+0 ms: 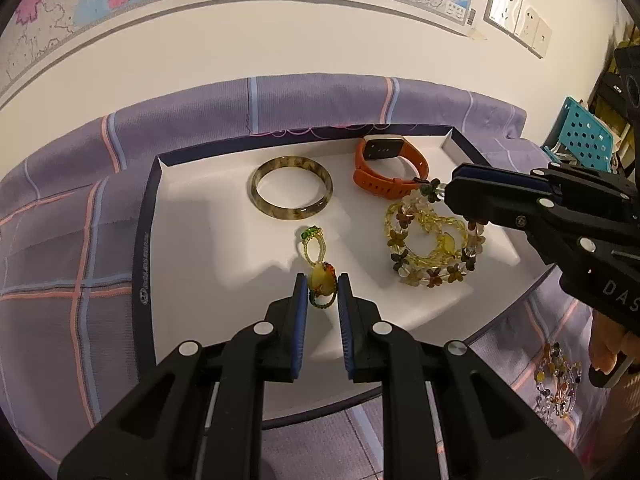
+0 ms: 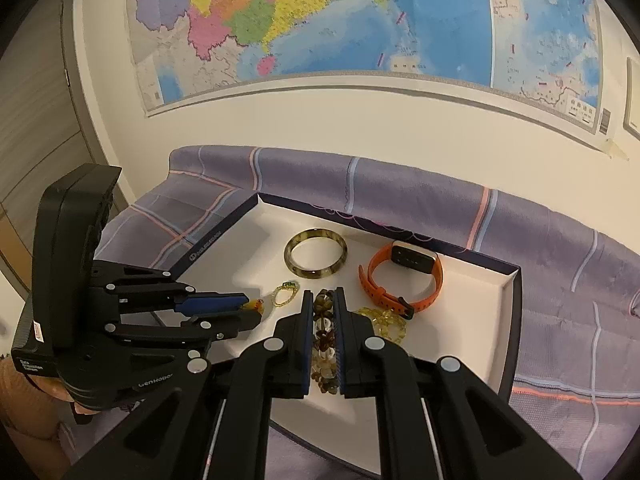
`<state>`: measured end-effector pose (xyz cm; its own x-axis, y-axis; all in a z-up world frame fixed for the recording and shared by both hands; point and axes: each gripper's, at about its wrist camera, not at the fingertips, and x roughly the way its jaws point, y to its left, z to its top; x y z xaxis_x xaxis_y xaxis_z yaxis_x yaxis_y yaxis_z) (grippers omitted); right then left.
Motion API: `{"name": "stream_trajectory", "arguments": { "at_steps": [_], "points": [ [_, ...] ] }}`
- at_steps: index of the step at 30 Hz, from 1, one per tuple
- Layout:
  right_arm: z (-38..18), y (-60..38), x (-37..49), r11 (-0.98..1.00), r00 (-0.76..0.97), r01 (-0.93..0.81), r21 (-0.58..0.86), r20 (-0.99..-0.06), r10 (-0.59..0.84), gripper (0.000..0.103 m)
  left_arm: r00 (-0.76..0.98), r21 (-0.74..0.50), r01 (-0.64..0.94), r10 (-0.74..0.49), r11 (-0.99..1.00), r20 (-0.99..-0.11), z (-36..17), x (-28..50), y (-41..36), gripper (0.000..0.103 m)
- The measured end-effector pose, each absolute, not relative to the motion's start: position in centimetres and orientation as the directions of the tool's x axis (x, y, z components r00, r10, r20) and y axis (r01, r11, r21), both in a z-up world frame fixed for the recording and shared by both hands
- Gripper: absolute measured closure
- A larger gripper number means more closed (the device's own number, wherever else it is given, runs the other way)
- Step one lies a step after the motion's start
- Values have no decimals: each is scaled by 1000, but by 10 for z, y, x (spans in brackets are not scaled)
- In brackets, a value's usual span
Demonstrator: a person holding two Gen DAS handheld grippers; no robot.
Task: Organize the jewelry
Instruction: 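Open the left tool in the box while the right tool releases the bracelet, then withdraw both tools from the box back toward the remaining jewelry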
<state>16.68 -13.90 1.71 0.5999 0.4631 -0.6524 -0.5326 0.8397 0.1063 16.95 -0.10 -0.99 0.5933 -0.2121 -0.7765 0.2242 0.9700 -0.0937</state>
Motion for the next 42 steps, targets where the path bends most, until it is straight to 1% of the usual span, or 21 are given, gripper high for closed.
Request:
{"name": "stream_trajectory", "arguments": {
  "at_steps": [13, 22, 25, 27, 28, 29, 30, 31, 32, 33, 34, 35, 37, 39, 42],
  "points": [
    [1, -145, 182, 860, 585, -496, 121, -685, 434, 95, 562, -112, 213, -216, 971, -798, -20, 178, -2, 87],
    [-11, -151, 191, 876, 574, -463, 132, -709, 411, 95, 562, -114, 214, -218, 970, -798, -20, 179, -2, 87],
    [-13, -152, 192, 882, 572, -453, 134, -715, 402, 93, 562, -112, 210, -214, 971, -799, -19, 178, -3, 86],
    [-13, -154, 193, 889, 577, -438, 135, -715, 394, 89, 564, -110, 216, -216, 970, -797, -18, 177, -3, 85],
    [-13, -154, 193, 889, 577, -437, 137, -716, 394, 89, 568, -108, 218, -216, 970, -794, -17, 176, -4, 81],
    [-13, -155, 193, 891, 579, -433, 135, -716, 390, 89, 577, -103, 216, -212, 971, -789, -15, 174, -4, 73],
    [-13, -156, 192, 893, 581, -430, 135, -716, 388, 88, 586, -97, 213, -207, 972, -784, -13, 173, -4, 69],
    [-12, -157, 192, 893, 581, -428, 139, -715, 390, 85, 597, -92, 211, -203, 973, -776, -10, 171, -3, 65],
    [-11, -159, 190, 892, 581, -428, 146, -711, 395, 82, 606, -92, 212, -204, 973, -769, -7, 168, -3, 64],
    [-10, -160, 188, 892, 583, -427, 151, -708, 399, 81, 612, -93, 213, -207, 973, -764, -4, 166, -2, 63],
    [-9, -162, 186, 891, 586, -426, 154, -704, 402, 78, 619, -91, 213, -206, 973, -758, -1, 164, -1, 59],
    [-7, -163, 184, 891, 589, -427, 156, -700, 405, 72, 629, -83, 213, -202, 974, -751, 3, 161, -1, 58],
    [-4, -167, 178, 888, 592, -431, 162, -692, 413, 66, 653, -58, 215, -188, 975, -734, 10, 153, -1, 53],
    [1, -170, 169, 884, 595, -437, 164, -685, 421, 62, 670, -47, 219, -185, 975, -719, 17, 144, 0, 47],
    [8, -177, 156, 880, 604, -445, 164, -671, 430, 60, 694, -32, 223, -182, 974, -696, 26, 127, 2, 45]
  ]
}}
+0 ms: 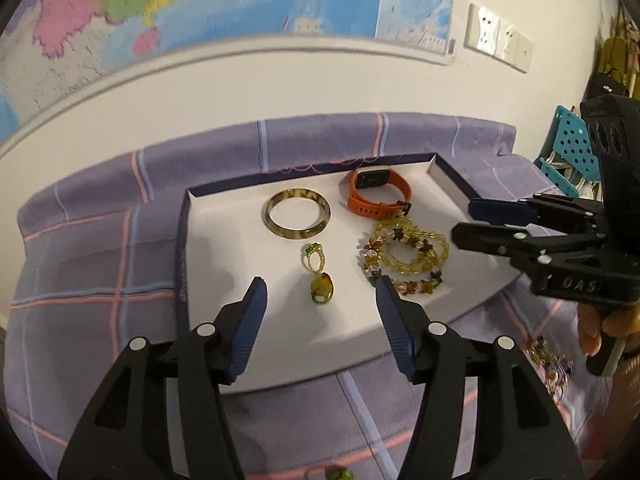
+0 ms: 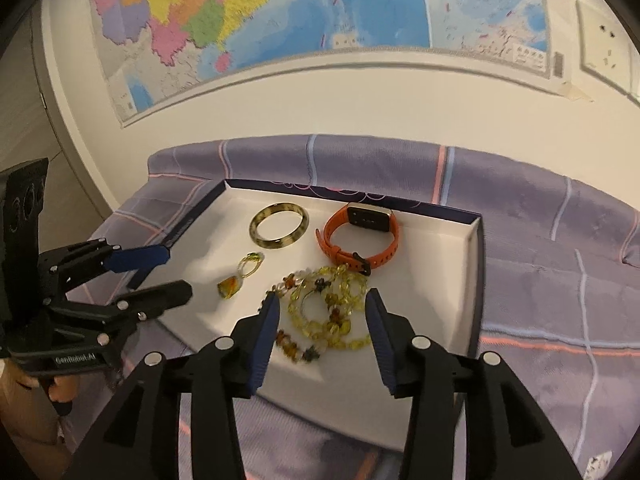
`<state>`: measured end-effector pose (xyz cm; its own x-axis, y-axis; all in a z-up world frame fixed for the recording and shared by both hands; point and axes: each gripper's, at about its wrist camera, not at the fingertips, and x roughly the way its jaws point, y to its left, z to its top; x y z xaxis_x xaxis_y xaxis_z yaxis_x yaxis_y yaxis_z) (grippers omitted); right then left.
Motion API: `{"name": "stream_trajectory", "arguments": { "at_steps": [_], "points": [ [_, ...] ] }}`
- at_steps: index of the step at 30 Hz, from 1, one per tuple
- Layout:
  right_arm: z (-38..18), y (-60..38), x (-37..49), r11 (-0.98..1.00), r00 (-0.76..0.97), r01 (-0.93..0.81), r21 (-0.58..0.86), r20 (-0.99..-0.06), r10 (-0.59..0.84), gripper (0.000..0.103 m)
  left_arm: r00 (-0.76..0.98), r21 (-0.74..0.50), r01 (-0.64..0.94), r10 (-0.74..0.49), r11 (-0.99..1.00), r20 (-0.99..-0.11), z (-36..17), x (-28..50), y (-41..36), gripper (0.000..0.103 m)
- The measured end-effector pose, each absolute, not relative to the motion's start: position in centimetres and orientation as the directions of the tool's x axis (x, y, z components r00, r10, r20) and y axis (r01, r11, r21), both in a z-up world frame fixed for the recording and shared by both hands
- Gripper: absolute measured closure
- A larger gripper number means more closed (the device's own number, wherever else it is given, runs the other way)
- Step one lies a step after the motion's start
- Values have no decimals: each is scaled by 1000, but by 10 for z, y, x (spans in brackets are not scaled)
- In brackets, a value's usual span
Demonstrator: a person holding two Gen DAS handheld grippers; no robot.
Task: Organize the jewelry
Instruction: 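Withdraw both tools from the box back toward the remaining jewelry, then move the right tool to the clear crystal bracelet while the left tool approaches the green-stone ring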
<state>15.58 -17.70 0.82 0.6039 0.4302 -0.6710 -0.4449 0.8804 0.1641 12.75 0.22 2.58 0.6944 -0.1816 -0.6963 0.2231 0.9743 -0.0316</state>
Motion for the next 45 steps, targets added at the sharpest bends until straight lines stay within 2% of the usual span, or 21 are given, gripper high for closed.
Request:
{"name": "stream_trajectory", "arguments": {
  "at_steps": [2, 9, 20, 26, 31, 37, 40, 45],
  "points": [
    [14, -183, 145, 879, 616, -448, 160, -658, 433, 59, 703, -34, 221, -183, 975, -687, 29, 118, 6, 41],
    [22, -201, 105, 873, 626, -460, 161, -638, 447, 54, 722, -18, 234, -186, 972, -667, 30, 81, 12, 40],
    [-15, -223, 53, 902, 606, -395, 171, -690, 396, 53, 754, 26, 160, -105, 987, -648, 16, 32, 35, 38],
    [-29, -230, 39, 909, 595, -371, 190, -702, 390, 52, 751, 49, 199, -120, 979, -649, 6, 6, 39, 38],
    [-35, -237, 31, 914, 593, -353, 200, -708, 384, 52, 734, 52, 260, -162, 964, -659, -4, -7, 29, 39],
    [-37, -237, 24, 911, 586, -358, 204, -711, 389, 52, 729, 41, 288, -191, 957, -657, -5, -7, 18, 46],
    [-34, -231, 17, 901, 582, -385, 203, -704, 407, 52, 722, 37, 297, -199, 954, -662, -7, -4, 14, 49],
    [-29, -215, 6, 877, 569, -444, 186, -697, 436, 52, 713, 24, 301, -208, 953, -670, -9, 0, 12, 50]
  ]
}}
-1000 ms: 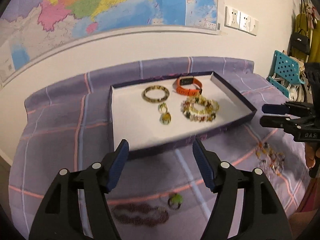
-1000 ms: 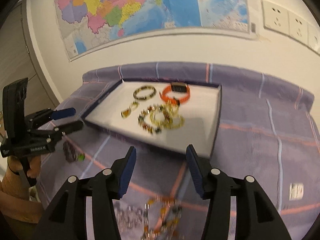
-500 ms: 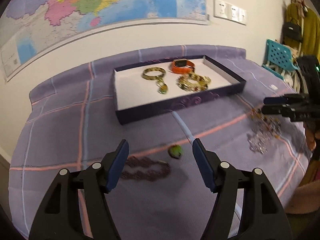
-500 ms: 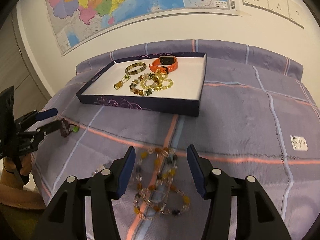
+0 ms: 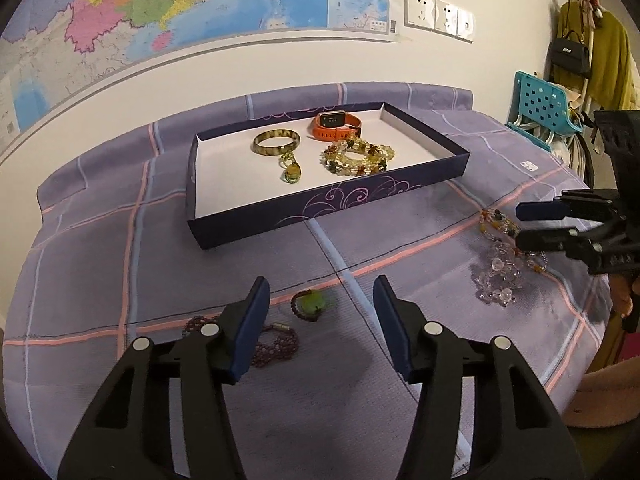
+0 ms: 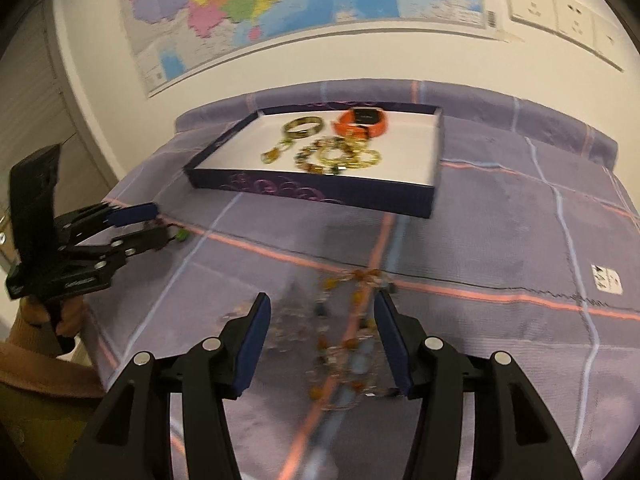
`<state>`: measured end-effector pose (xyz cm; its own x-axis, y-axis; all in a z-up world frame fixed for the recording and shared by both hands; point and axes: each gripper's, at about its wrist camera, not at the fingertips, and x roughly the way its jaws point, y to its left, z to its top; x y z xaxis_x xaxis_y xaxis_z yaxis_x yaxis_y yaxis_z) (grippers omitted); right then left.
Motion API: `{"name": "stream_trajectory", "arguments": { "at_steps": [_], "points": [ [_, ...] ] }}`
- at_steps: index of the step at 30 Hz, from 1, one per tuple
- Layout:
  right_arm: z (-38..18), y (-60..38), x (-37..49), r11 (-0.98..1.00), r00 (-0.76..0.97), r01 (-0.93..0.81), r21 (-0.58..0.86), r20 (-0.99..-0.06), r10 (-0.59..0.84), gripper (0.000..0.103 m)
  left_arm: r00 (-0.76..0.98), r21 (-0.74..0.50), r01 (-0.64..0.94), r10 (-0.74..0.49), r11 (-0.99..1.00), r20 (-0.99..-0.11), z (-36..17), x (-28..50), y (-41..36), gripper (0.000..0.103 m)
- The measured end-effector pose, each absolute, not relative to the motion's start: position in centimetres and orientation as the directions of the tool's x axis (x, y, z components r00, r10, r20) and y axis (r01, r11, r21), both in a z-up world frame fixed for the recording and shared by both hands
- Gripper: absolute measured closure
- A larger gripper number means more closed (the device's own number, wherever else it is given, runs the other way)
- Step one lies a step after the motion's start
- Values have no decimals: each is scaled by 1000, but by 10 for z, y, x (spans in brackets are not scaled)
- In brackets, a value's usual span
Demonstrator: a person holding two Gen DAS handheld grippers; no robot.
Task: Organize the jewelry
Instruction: 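Move the right tool to the clear crystal bracelet while the left tool approaches the green-stone ring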
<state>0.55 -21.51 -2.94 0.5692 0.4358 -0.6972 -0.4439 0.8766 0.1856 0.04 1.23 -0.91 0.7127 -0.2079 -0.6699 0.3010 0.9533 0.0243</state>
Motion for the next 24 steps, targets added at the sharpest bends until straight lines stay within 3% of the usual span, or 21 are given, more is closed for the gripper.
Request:
{"name": "stream_trajectory", "arguments": {
  "at_steps": [10, 24],
  "points": [
    [-35, -177, -20, 808, 490, -568, 157, -724, 485, 52, 704, 6, 305, -221, 952, -675, -11, 0, 16, 50],
    [-50, -168, -15, 847, 524, -521, 110, -741, 419, 45, 676, -5, 301, -217, 954, -704, -19, 11, 15, 51]
  ]
}}
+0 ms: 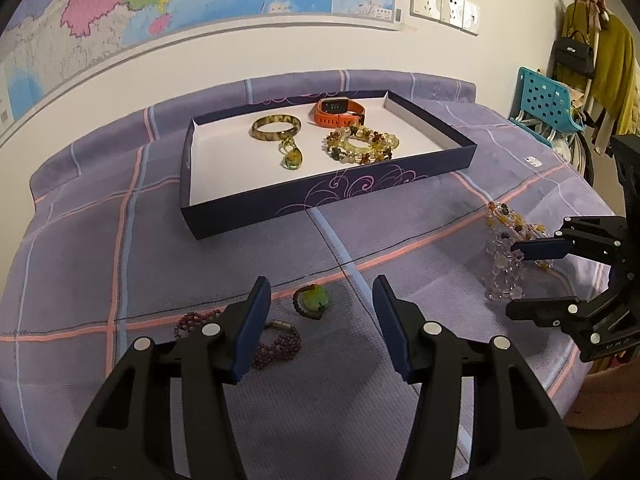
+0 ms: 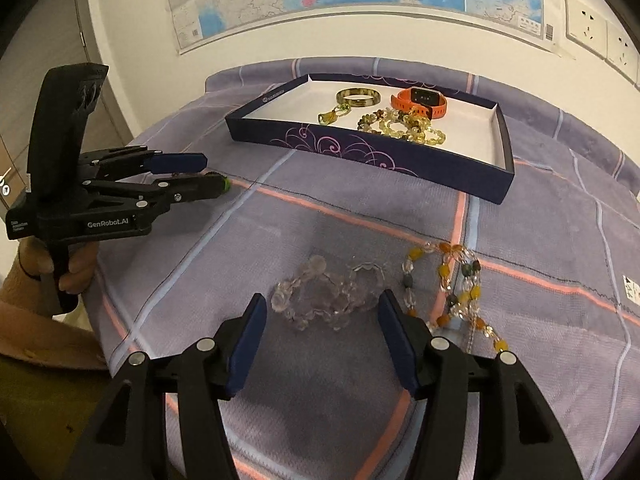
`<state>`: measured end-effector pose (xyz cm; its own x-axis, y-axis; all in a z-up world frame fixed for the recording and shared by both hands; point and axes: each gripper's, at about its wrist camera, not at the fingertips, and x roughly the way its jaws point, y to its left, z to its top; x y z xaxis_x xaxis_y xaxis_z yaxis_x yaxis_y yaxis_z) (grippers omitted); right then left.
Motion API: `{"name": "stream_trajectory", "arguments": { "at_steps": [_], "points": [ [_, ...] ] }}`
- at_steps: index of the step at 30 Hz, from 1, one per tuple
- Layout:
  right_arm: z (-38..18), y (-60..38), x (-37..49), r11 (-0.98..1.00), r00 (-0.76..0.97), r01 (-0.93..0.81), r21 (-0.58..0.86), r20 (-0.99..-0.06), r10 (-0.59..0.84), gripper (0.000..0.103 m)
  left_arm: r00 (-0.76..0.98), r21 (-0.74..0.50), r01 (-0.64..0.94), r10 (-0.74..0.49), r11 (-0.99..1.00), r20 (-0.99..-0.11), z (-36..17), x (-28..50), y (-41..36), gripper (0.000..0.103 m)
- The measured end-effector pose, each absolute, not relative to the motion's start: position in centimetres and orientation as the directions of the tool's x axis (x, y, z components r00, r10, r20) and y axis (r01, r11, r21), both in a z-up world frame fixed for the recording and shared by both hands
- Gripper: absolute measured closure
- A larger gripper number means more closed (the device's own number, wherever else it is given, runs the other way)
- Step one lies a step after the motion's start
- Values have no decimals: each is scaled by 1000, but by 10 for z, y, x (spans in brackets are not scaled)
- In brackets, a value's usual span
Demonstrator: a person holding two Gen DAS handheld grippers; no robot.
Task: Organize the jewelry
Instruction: 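Move the right tool to the clear crystal bracelet while the left tool approaches the green-stone ring, then grasp the clear crystal bracelet with the right tool while the left tool grasps the green-stone ring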
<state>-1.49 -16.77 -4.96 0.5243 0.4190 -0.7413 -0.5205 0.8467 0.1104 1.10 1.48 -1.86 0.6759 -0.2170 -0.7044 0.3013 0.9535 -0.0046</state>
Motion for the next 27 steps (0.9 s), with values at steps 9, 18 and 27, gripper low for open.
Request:
{"name": "stream_trajectory", "arguments": {
  "at_steps": [9, 18, 27],
  "points": [
    [-51, -156, -8, 862, 567, -506, 39, -738, 366, 51, 661, -11, 308, -222, 951, -716, -23, 16, 14, 52],
    [-49, -166, -1, 876, 569, -477, 69, -736, 367, 76, 627, -22, 310, -221, 951, -747, -28, 22, 12, 64],
    [-49, -172, 5, 879, 561, -463, 119, -728, 394, 88, 618, -16, 306, -212, 952, -757, -31, 20, 11, 67]
  ]
}}
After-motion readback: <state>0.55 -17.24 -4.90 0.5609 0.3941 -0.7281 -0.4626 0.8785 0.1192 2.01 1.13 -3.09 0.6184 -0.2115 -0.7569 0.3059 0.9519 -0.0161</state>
